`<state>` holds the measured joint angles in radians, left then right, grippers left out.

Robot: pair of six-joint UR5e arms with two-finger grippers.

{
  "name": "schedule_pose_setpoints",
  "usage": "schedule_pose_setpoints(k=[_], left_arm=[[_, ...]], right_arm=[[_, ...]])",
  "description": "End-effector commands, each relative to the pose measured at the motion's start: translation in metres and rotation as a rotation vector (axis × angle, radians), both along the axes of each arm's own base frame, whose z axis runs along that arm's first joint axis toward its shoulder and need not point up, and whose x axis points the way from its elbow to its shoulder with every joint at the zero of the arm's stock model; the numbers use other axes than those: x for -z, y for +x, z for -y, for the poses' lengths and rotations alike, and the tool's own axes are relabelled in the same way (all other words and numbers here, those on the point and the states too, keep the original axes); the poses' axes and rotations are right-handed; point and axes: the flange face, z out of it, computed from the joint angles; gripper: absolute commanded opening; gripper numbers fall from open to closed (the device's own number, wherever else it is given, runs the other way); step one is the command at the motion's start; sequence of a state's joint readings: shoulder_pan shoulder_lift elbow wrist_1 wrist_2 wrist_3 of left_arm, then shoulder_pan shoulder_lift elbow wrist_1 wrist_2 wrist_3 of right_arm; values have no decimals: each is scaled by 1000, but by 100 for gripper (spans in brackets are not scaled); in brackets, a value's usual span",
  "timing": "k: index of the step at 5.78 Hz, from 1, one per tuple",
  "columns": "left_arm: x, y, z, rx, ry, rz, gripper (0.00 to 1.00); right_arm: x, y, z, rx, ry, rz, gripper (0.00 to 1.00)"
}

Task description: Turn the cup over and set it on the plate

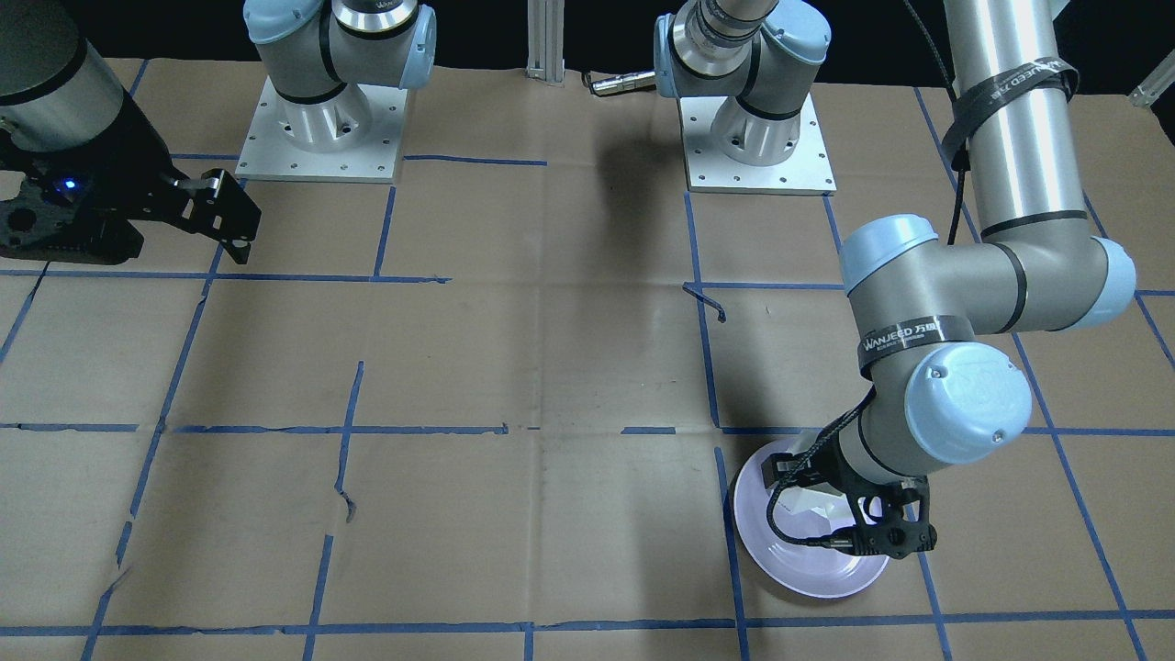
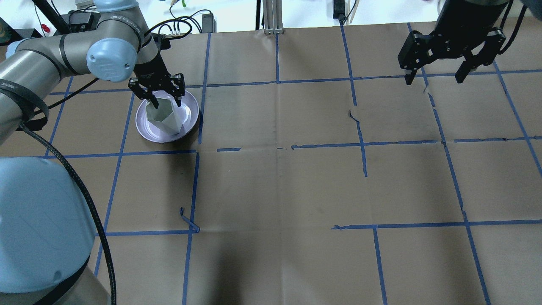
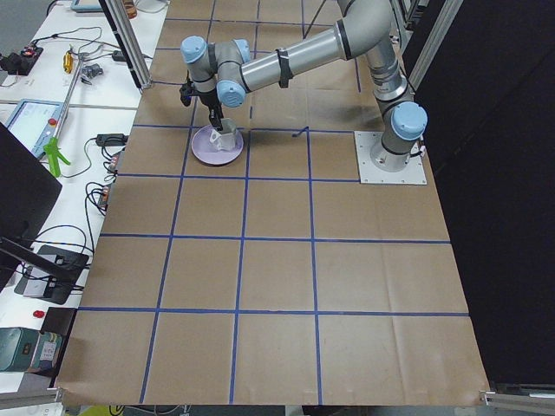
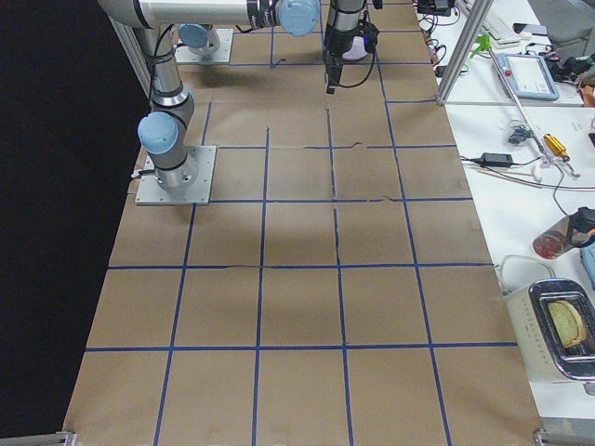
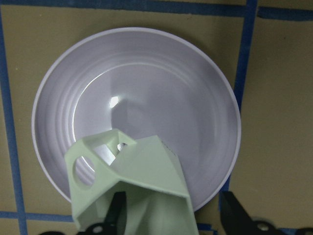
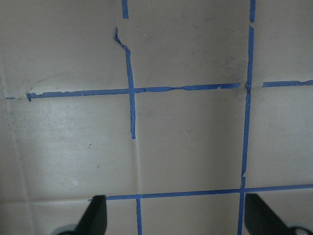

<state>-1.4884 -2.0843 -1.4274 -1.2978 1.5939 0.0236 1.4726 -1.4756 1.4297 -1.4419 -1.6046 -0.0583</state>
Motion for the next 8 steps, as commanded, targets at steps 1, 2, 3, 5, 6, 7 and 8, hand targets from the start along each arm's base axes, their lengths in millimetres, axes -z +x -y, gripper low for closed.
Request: schedule_pose_setpoints(k=[1,2,3,5,6,7,8], left_arm=[[-59,-29,-28,24,-4,-4,100],[-103,-57,-59,4,1,5,100],[-144,-87,-97,18,11,9,100],[-206,-88,-162,24,10,6,100],[-213,-85,-167,24,6,6,100],[-212,-85,-167,23,8,4,100],[-212,-85,-167,23,10,4,100]], right_arm=[[0,0,0,0,0,0,100],[0,0,0,0,0,0,100],[0,0,0,0,0,0,100],[0,0,0,0,0,0,100],[0,0,0,0,0,0,100],[0,0,0,0,0,0,100],[0,0,0,0,0,0,100]])
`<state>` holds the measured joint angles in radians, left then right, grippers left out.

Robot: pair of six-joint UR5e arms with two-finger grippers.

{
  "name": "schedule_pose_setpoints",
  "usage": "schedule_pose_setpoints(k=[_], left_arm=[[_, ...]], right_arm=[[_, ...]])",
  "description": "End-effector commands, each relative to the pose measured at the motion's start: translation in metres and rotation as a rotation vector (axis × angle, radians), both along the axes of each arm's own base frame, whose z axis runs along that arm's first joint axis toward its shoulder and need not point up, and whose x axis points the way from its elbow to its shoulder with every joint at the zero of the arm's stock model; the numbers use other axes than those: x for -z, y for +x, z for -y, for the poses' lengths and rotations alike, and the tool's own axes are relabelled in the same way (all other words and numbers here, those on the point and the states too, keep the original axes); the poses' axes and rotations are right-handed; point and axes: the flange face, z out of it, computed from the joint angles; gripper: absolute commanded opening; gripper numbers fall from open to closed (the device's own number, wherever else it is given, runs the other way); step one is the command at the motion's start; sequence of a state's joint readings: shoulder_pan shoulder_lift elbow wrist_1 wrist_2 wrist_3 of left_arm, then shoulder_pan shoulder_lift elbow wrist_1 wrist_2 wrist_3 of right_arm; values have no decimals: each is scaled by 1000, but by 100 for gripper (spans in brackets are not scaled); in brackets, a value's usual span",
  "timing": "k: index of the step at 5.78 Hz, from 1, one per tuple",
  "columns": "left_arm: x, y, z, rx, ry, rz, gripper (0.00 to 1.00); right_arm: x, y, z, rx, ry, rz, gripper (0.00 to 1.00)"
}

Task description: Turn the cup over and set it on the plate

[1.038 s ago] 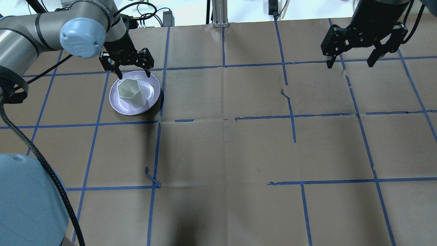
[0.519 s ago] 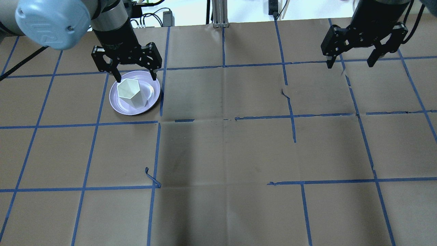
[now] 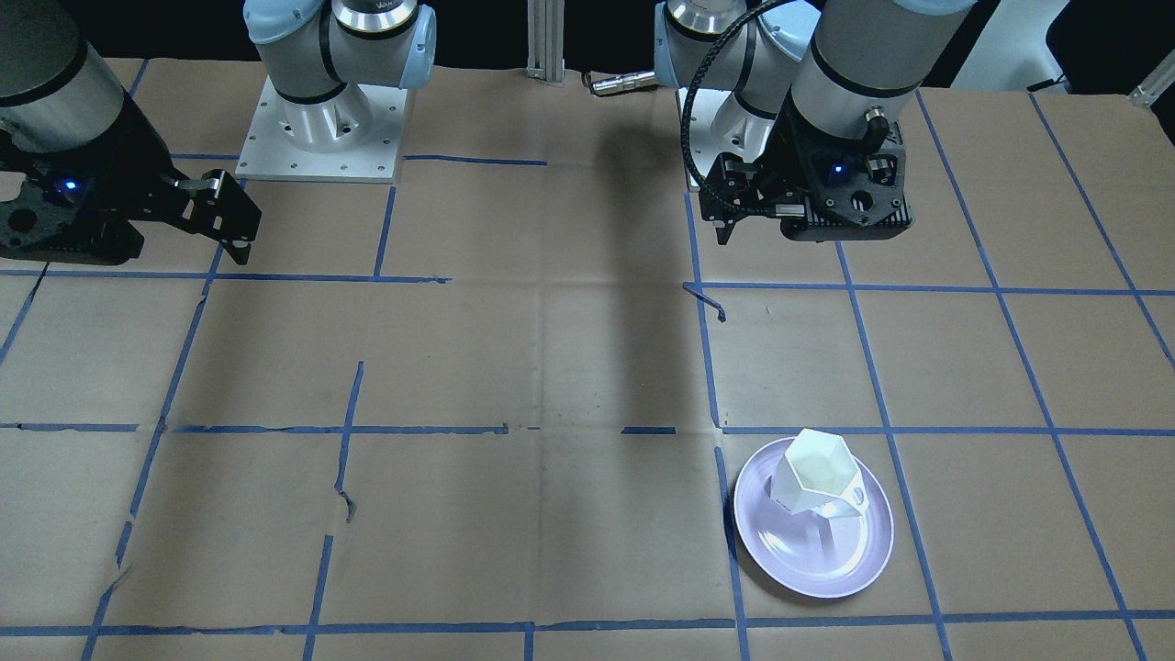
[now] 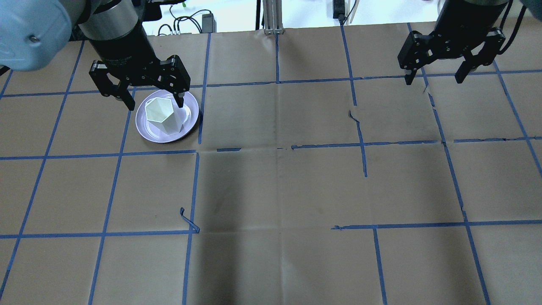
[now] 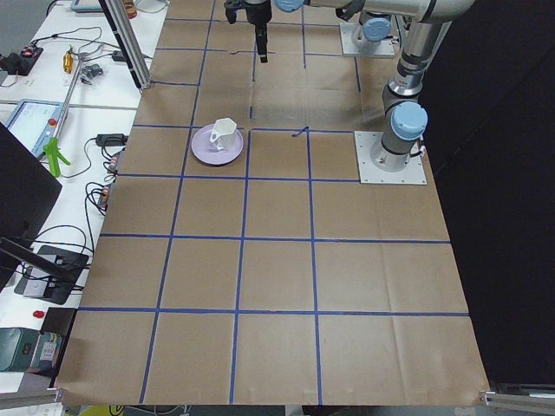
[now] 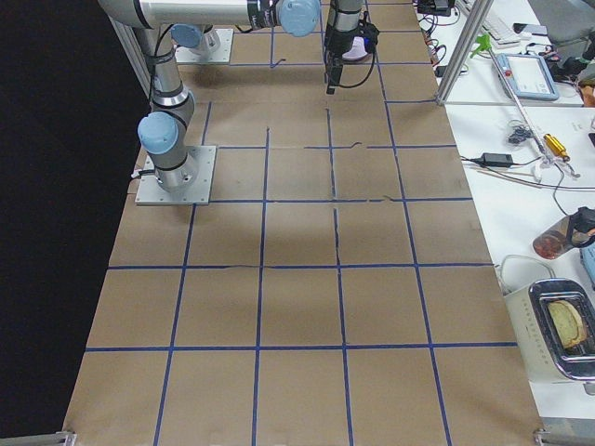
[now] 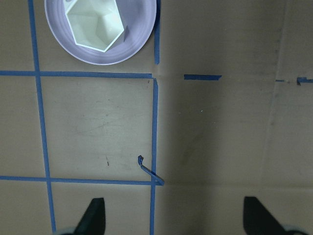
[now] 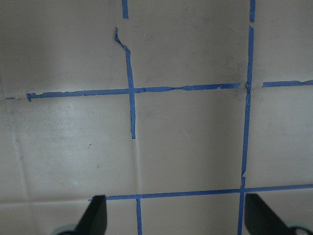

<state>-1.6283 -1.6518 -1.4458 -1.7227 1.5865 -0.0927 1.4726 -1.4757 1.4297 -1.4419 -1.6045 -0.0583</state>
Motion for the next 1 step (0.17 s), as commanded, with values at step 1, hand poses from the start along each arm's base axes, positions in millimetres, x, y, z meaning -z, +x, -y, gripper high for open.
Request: schedule_pose_setpoints(k=[1], left_arm=[[0,0,-1,0,1,-2,100]], right_arm=[[0,0,0,0,0,0,100]])
